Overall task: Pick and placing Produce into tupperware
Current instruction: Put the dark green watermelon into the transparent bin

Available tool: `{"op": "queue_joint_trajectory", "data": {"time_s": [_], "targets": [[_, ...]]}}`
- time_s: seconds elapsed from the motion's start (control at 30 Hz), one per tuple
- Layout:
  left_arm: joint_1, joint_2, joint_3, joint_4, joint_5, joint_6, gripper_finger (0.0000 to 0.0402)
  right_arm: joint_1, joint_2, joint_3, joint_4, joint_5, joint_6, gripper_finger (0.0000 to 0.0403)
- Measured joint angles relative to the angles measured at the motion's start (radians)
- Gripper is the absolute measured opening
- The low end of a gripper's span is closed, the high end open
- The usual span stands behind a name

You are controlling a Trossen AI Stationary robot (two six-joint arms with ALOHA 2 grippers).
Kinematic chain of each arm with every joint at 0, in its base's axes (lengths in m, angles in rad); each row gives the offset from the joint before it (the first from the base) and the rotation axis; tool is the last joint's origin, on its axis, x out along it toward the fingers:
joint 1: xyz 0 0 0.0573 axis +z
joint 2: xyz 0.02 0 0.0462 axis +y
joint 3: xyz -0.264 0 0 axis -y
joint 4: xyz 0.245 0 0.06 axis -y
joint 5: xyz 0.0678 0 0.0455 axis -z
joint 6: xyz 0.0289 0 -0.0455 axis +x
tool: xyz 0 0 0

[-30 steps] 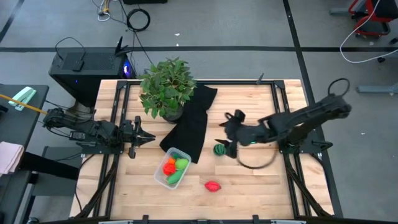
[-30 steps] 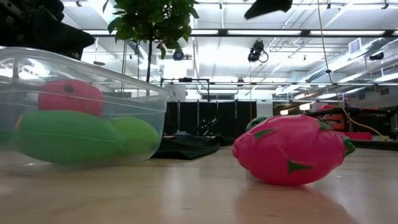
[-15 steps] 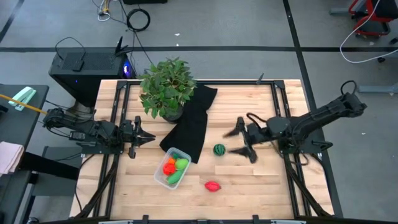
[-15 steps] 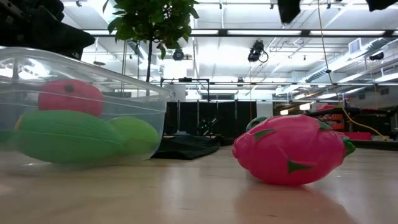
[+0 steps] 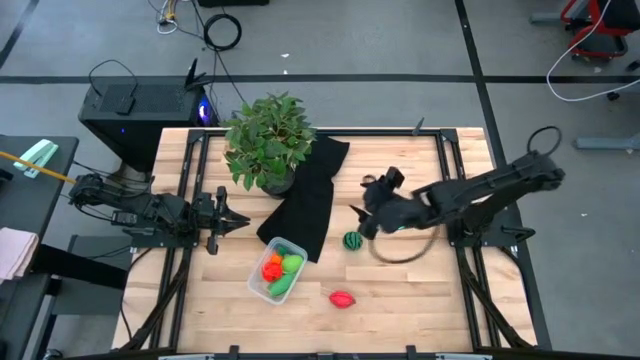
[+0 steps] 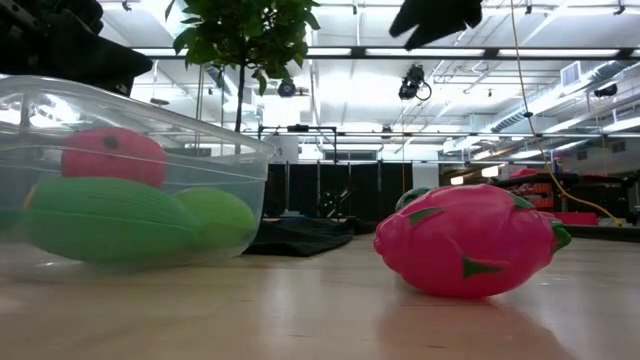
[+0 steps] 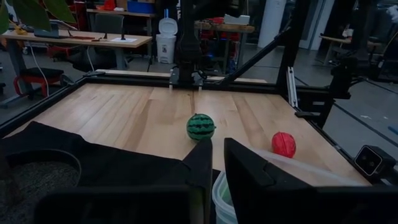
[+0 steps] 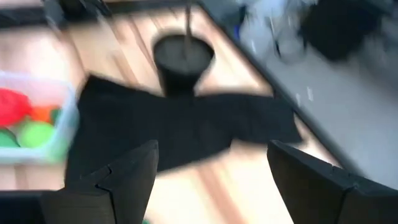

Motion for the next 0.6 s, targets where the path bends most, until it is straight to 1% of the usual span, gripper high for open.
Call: {"op": "queue_joint_trajectory", "data": {"time_s": [0.1,0.17,0.23,0.3,0.43,0.6], "targets": [[0.0,0.0,0.0,0.0,0.0,0.0,0.0046,-0.012,0.109,0.142,-0.24,-0.035,0.192,0.0307],[0.0,0.0,0.0,0.0,0.0,0.0,0.0047,-0.027,0.163,0.215,-0.352,-0.095,0.322,0.0307],[0.0,0.0,0.0,-0.001,0.0,0.0,0.0049,-0.05,0.205,0.262,-0.418,-0.179,0.438,0.0307],[0.0,0.0,0.0,-0.003,0.0,-0.001,0.0051,-0.075,0.239,0.279,-0.425,-0.275,0.533,0.0307],[0.0,0.0,0.0,-0.027,0.0,-0.001,0.0052,-0.115,0.301,0.28,-0.448,-0.452,0.569,0.032],[0.0,0.0,0.0,-0.054,0.0,-0.026,0.0048,-0.138,0.391,0.28,-0.458,-0.579,0.595,0.0356]]}}
